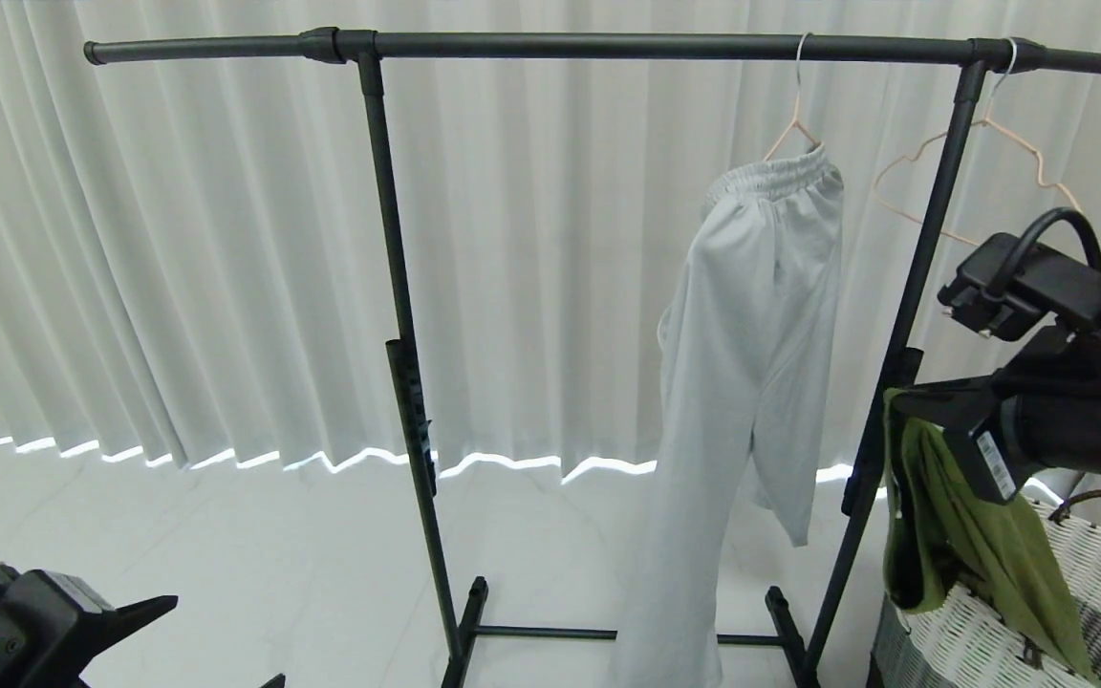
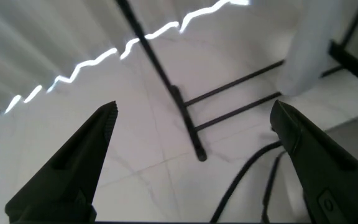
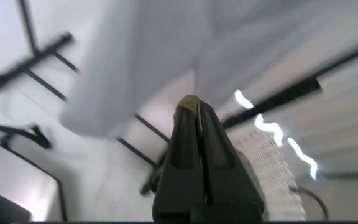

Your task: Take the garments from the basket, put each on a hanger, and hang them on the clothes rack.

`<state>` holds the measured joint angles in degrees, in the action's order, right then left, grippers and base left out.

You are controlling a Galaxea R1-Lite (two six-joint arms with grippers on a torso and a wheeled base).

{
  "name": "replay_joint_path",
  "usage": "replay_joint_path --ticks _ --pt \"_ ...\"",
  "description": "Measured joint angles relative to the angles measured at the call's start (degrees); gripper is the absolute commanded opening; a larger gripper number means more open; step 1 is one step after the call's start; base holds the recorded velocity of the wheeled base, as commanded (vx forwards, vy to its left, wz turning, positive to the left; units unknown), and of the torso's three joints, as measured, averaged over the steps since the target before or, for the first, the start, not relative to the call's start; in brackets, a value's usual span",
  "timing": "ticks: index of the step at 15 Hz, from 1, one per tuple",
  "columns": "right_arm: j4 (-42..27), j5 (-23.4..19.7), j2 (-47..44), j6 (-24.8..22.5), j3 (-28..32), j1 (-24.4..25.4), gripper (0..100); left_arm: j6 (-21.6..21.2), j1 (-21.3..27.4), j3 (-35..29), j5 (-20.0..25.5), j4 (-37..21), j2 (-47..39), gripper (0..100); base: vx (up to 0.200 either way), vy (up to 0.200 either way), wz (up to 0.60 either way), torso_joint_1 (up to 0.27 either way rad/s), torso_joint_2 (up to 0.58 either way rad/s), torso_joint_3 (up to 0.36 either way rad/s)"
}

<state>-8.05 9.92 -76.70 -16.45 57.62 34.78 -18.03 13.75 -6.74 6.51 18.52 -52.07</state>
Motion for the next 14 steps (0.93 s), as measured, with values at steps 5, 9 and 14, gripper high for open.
replay_joint_path --ticks 5,9,14 --pt "0.04 -0.07 -2.67 1.58 4.91 3.85 0 -0.63 9.46 -2.32 3.78 -0.05 1.79 100 0.0 0.0 0.0 0.0 0.0 0.0" --pt "0.09 -0.29 -2.15 4.22 7.78 5.74 0 3.3 16.09 -13.2 4.18 0.09 -4.46 100 0.0 0.0 0.0 0.0 0.0 0.0" --pt "0.15 -1.48 -0.33 6.88 9.11 6.06 0 19.53 29.57 -28.61 4.11 0.12 -23.1 100 0.0 0.0 0.0 0.0 0.0 0.0"
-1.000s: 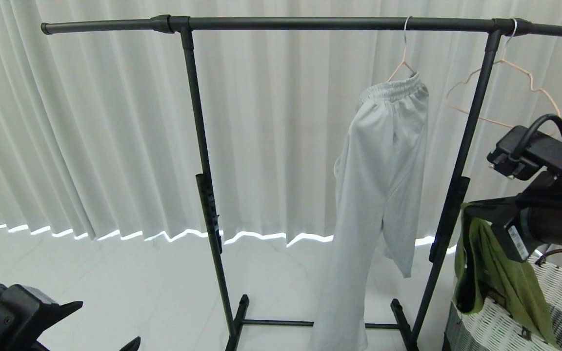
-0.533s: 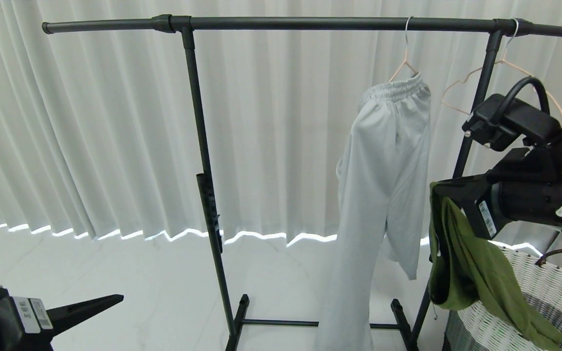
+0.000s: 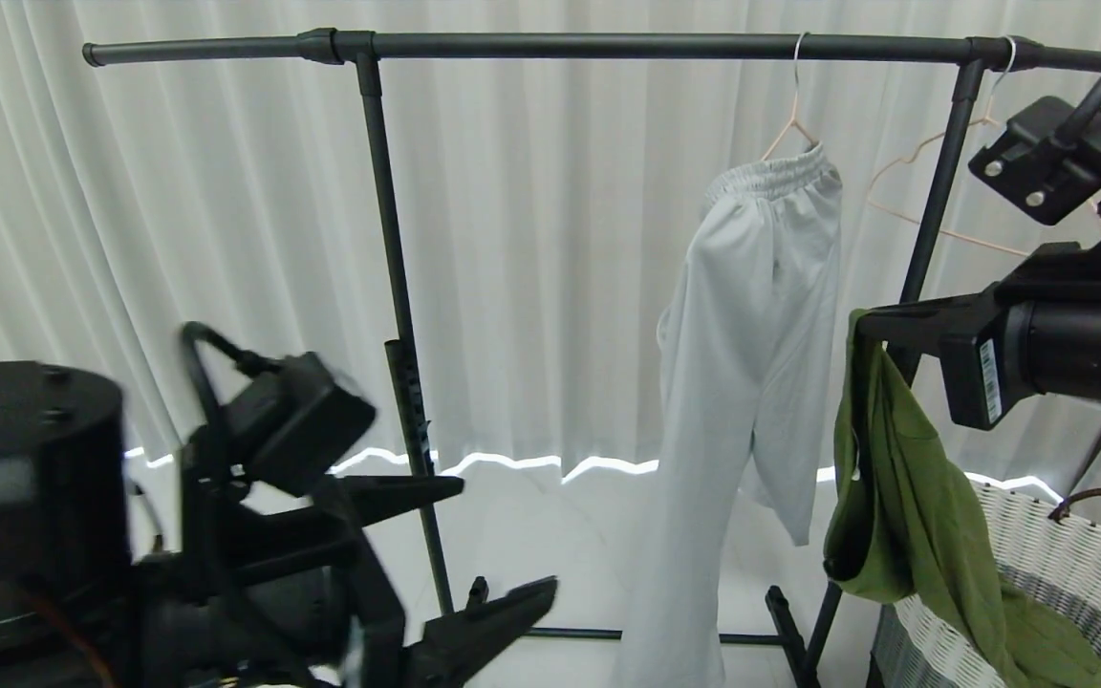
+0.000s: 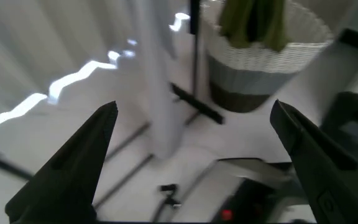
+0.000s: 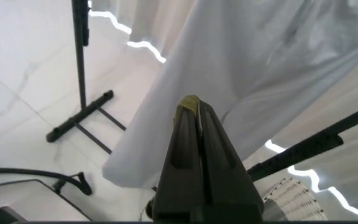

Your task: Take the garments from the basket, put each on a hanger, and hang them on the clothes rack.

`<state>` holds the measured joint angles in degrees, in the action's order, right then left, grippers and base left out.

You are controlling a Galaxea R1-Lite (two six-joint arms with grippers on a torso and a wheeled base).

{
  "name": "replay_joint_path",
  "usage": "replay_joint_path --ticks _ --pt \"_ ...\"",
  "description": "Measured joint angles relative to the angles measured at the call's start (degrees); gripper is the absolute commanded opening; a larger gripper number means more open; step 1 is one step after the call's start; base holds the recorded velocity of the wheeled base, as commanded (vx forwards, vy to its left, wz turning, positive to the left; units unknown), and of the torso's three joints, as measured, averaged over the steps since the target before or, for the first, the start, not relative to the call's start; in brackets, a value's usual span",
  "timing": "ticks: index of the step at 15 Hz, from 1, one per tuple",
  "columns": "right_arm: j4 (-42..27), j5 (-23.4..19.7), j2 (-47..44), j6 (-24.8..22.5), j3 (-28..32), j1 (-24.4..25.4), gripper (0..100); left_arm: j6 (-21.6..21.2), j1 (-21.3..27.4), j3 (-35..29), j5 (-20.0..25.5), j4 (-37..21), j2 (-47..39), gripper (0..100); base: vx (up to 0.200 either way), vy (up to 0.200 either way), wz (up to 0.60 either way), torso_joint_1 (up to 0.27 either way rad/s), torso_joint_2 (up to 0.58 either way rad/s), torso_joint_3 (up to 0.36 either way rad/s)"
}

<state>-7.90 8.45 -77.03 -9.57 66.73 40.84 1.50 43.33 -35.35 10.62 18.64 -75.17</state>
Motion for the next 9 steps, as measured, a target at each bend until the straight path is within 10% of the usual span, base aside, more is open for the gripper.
replay_joint_path --ticks 4,9 --pt "-0.09 -1.99 1.23 1.5 -0.34 -0.07 0 10.4 8.41 -11.89 -0.55 2.66 -17.71 100 0.0 0.0 0.0 0.0 0.0 0.0" --pt "-0.11 -2.84 1.68 4.89 -0.74 -0.71 0 13.52 11.5 -30.82 -0.66 5.17 -38.45 100 0.0 0.0 0.0 0.0 0.0 0.0"
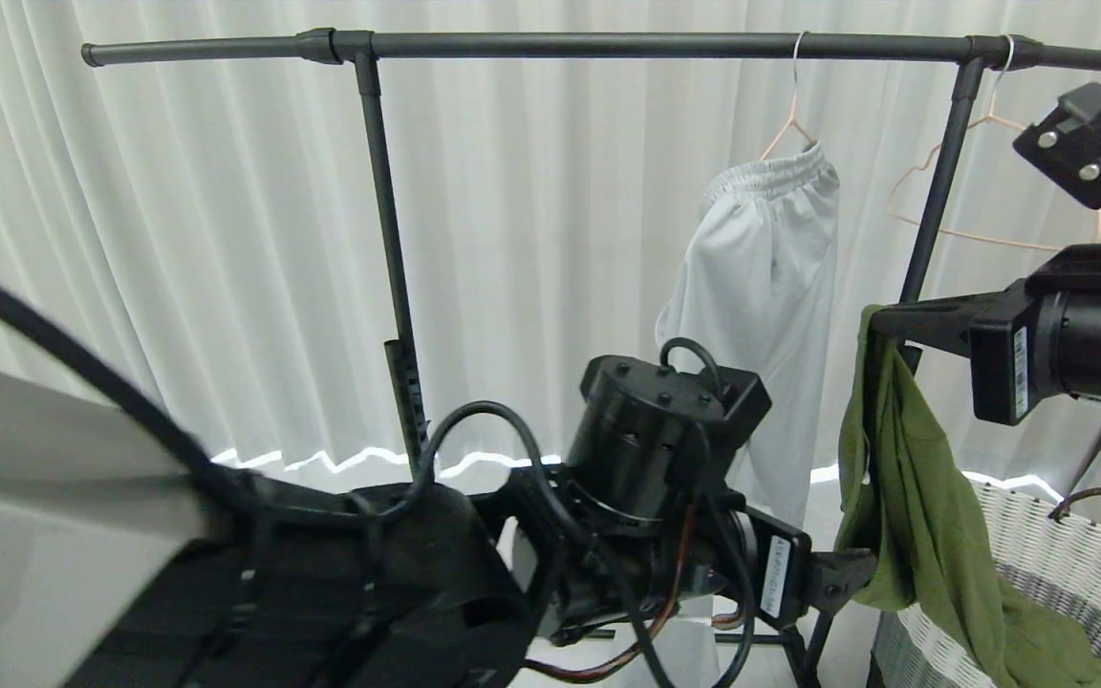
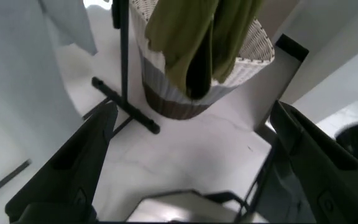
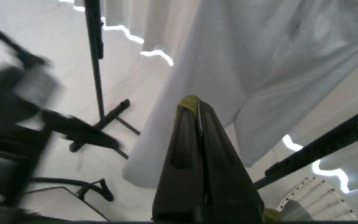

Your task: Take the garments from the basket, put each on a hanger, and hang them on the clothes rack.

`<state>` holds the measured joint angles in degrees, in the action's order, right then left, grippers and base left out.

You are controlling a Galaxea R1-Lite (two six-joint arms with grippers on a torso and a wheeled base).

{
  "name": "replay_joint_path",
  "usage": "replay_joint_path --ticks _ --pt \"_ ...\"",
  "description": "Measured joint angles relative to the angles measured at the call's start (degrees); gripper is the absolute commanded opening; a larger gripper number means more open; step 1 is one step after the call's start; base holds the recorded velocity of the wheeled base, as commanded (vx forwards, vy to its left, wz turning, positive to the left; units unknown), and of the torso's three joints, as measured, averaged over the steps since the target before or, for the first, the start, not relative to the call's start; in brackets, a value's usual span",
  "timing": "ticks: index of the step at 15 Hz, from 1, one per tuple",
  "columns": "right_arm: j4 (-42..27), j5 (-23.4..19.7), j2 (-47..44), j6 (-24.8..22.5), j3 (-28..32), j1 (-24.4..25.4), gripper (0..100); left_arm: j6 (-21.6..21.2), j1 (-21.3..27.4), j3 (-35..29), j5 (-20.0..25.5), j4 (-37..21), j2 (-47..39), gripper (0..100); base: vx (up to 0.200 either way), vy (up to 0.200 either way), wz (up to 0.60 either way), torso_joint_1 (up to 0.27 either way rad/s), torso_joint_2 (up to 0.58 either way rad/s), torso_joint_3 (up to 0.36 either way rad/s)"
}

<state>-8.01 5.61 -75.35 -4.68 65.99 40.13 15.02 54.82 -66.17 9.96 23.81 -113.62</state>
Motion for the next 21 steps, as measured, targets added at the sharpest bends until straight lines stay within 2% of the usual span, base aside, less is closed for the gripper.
replay_joint_path --ticks 4,8,15,16,18,21 --pt "-0.01 -3.56 0.73 0.12 -1.29 -0.15 0 0.33 -0.41 -9.26 0.22 0.16 -10.75 100 0.0 0.0 0.0 0.0 0.0 0.0" --pt "0.02 -3.69 1.57 0.22 -1.96 -0.17 0 0.2 -2.4 -14.9 0.24 0.17 -17.58 100 0.0 0.0 0.0 0.0 0.0 0.0" --pt "0.1 -3.84 2.3 1.18 -2.24 -0.72 0 -0.2 -3.58 -16.8 0.66 0.16 -23.65 100 0.0 0.0 0.0 0.0 0.0 0.0" --pt "0.1 -3.84 2.3 1.21 -2.24 -1.07 0 -0.27 -3.58 -16.76 0.77 0.13 -23.87 0 0.0 0.0 0.0 0.0 0.0 0.0" --pt "0.05 -3.94 2.34 1.21 -2.24 -2.04 0 -0.46 -3.54 -16.32 0.71 0.2 -24.0 0 0.0 0.0 0.0 0.0 0.0 0.0" --pt "0.1 -4.05 2.28 1.21 -2.97 -2.65 0 -5.41 -3.39 -11.73 0.84 0.22 -22.02 0 0.0 0.0 0.0 0.0 0.0 0.0"
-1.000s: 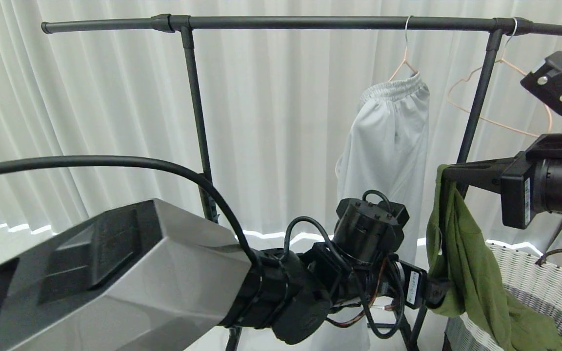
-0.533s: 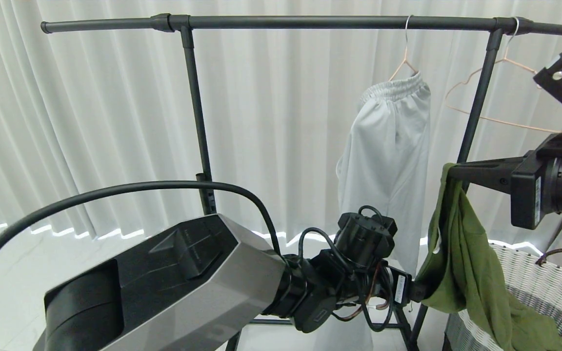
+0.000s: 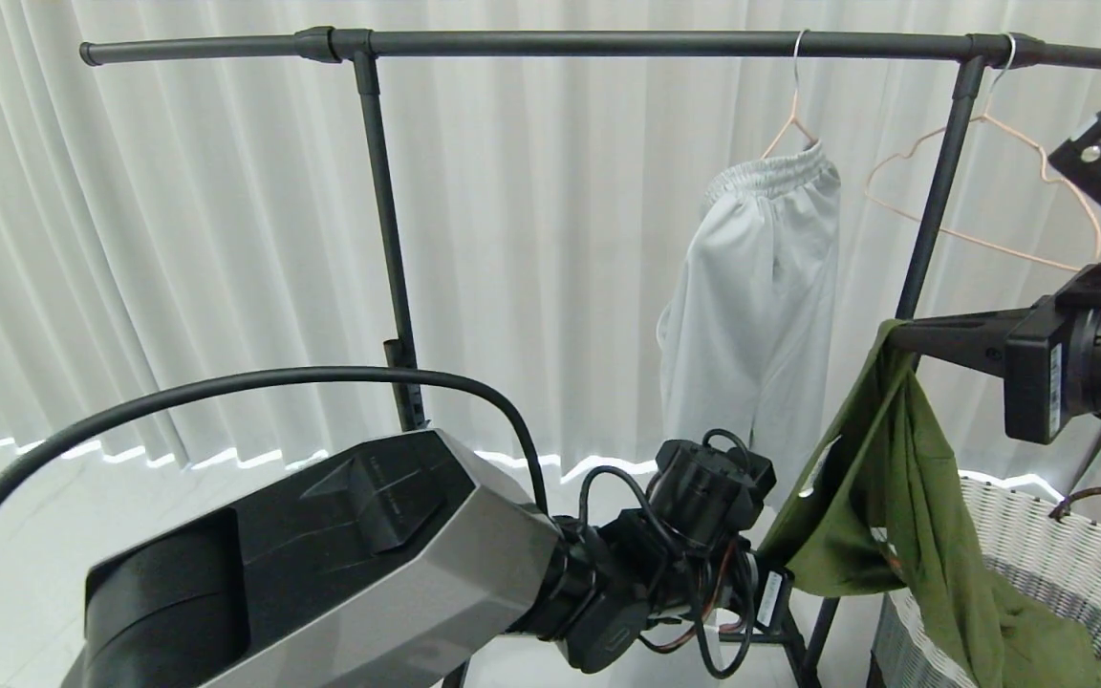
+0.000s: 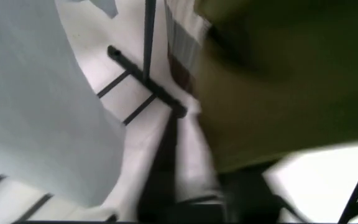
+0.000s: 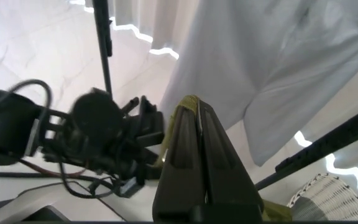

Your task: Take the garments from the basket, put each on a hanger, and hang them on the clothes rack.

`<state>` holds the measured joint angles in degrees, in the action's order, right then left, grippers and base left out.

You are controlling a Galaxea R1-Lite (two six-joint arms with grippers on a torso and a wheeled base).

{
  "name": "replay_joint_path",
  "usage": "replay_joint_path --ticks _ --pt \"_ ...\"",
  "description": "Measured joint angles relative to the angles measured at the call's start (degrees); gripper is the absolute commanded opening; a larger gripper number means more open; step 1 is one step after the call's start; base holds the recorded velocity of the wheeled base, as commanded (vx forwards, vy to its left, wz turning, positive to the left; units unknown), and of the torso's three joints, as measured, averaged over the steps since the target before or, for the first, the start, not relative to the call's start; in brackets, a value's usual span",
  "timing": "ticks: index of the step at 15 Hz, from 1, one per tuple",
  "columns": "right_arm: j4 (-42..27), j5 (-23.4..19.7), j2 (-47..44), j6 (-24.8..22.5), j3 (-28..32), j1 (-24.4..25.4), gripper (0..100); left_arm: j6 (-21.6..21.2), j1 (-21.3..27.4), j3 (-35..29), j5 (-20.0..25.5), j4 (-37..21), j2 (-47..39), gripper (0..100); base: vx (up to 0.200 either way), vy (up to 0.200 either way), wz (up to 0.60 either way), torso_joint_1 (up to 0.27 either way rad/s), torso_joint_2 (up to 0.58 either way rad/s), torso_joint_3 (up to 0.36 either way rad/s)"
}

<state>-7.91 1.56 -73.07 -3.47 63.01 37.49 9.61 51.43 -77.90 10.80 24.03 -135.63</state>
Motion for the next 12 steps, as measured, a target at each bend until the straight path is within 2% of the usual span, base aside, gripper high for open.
replay_joint_path --ticks 2,5,7,9,10,12 --pt "0.56 -0.06 -0.09 -0.02 -2.84 0.0 0 -2.26 0.07 6.38 -0.35 0.0 3.9 0 0.0 0.0 0.0 0.0 0.0 0.0" --pt "6.9 0.1 -0.13 -1.37 -7.86 0.05 0 -1.71 0.09 15.86 -1.39 -0.39 14.14 0 0.0 0.0 0.0 0.0 0.0 0.0" --pt "8.56 0.18 -0.27 -4.57 -9.19 0.11 0 -0.13 0.07 21.53 -1.83 -3.45 23.09 0 0.0 0.0 0.0 0.0 0.0 0.0" --pt "9.02 0.29 -0.28 -6.92 -9.48 0.27 0 1.74 0.07 26.22 -3.55 -9.31 33.71 0 0.0 0.0 0.0 0.0 0.0 0.0" --pt "9.57 0.38 -0.22 -7.39 -9.5 0.35 0 2.21 0.07 27.66 -6.62 -13.14 38.36 0 0.0 0.0 0.0 0.0 0.0 0.0" --pt "11.03 0.76 0.17 -7.66 -9.5 0.38 0 2.51 0.07 27.47 -17.34 -22.09 46.13 0 0.0 0.0 0.0 0.0 0.0 0.0"
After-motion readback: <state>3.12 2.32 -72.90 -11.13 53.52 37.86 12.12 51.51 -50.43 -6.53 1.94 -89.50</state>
